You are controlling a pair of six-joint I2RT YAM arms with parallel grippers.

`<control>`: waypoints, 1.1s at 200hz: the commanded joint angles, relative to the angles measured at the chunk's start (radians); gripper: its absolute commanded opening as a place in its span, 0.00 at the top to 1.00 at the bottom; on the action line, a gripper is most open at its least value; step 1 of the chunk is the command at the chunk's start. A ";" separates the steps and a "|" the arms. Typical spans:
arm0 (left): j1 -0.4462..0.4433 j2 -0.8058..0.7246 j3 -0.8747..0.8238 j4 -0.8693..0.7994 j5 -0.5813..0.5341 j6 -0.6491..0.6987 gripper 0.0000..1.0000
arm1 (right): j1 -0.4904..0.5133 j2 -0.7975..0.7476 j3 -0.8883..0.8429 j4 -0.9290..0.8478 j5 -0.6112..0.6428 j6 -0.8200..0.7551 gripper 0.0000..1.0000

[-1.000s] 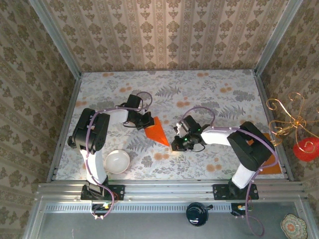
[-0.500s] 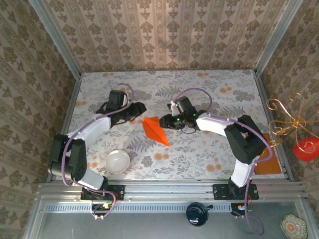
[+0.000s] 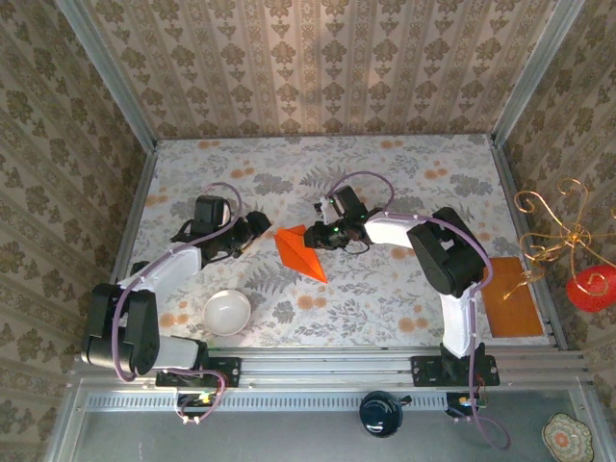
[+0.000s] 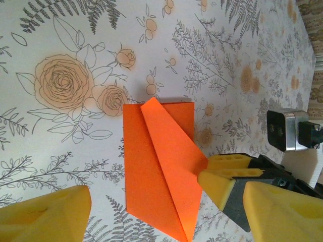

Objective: Fold a paper plane with a square sheet of paper (pick it up from the middle)
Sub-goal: Pick up the paper from the center of the table.

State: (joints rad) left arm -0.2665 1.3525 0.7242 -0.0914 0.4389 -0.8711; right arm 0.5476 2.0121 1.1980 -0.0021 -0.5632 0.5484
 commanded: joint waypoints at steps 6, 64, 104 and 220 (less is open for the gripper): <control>0.007 -0.013 -0.014 0.055 0.033 0.000 0.18 | -0.003 -0.010 0.005 0.014 -0.042 -0.028 0.81; 0.006 -0.031 -0.005 0.097 0.106 0.012 0.17 | -0.008 -0.075 -0.019 0.082 -0.030 -0.001 0.96; -0.008 -0.065 0.013 0.150 0.182 0.008 0.14 | -0.036 -0.205 -0.071 0.188 -0.038 0.097 0.97; -0.147 -0.004 0.107 0.407 0.317 -0.045 0.20 | -0.089 -0.340 -0.184 0.638 -0.152 0.546 0.97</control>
State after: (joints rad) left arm -0.4068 1.3201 0.8101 0.2234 0.7086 -0.8978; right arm 0.4664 1.7088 1.0210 0.5072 -0.6628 0.9947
